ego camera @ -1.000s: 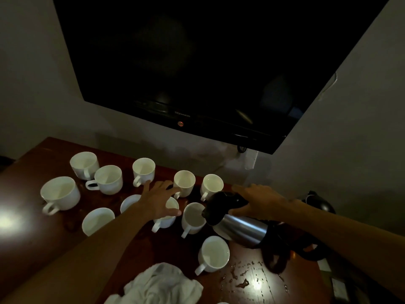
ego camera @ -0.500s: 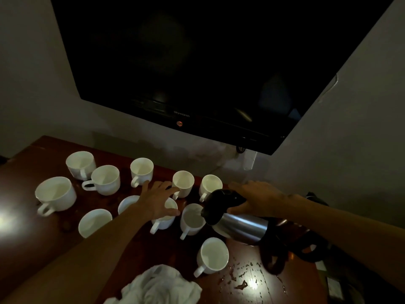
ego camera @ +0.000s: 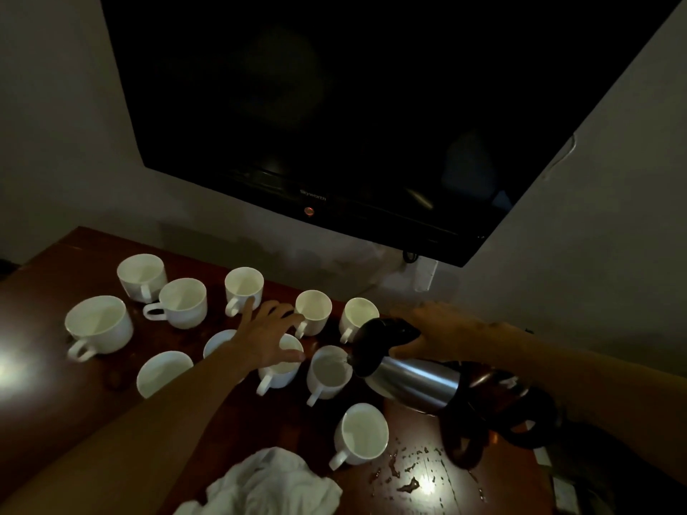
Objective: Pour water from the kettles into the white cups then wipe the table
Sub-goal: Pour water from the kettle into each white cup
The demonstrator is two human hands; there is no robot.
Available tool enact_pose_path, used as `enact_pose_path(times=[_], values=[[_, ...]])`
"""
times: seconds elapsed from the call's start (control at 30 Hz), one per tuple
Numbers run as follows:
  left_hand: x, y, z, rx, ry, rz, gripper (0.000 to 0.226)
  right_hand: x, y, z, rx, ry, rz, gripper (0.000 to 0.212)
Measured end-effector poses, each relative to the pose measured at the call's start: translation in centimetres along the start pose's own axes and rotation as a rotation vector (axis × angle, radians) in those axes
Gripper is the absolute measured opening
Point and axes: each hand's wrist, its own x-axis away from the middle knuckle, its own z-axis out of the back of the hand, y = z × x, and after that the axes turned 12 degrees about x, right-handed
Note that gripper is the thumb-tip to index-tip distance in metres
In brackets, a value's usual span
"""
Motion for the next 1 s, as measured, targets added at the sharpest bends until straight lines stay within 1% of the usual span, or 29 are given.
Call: enact_pose_path(times=[0.13, 0.17, 0.27, 0.3, 0.43, 0.53, 0.73, 0.9, 1.0], values=[[0.0, -0.3, 0.3, -0.029, 0.011, 0.014, 0.080, -0.1, 0.5, 0.1, 0.018, -0.024, -0.017, 0.054], [0.1, -0.4, 0.4, -0.035, 0.014, 0.014, 0.082, -0.1, 0.5, 0.3, 0.027, -0.020, -0.015, 0.052], [0.4, -0.7, 0.5, -0.041, 0.024, 0.009, 0.101, 0.0, 0.5, 0.6, 0.040, -0.013, -0.012, 0.052], [0.4, -0.8, 0.5, -0.032, 0.026, 0.009, 0.101, 0.1, 0.4, 0.7, 0.047, -0.014, -0.009, 0.052], [0.5, -0.5, 0.6, -0.028, 0.015, 0.024, 0.079, 0.5, 0.0, 1.5, 0.028, -0.017, 0.007, 0.049], [0.7, -0.1, 0.7, -0.043, 0.003, 0.023, 0.073, 0.6, -0.3, 2.1, 0.031, -0.031, 0.002, 0.048], [1.0, 0.1, 0.7, -0.061, -0.001, 0.011, 0.074, 0.6, -1.4, 3.1, 0.074, -0.052, 0.044, 0.047], [1.1, 0.3, 0.8, -0.043, -0.016, 0.020, 0.077, 0.4, -2.0, 3.4, 0.101, -0.045, 0.062, 0.052], [1.1, 0.0, 0.7, -0.038, -0.032, 0.018, 0.078, 0.2, -2.4, 3.3, 0.113, -0.048, 0.063, 0.048]])
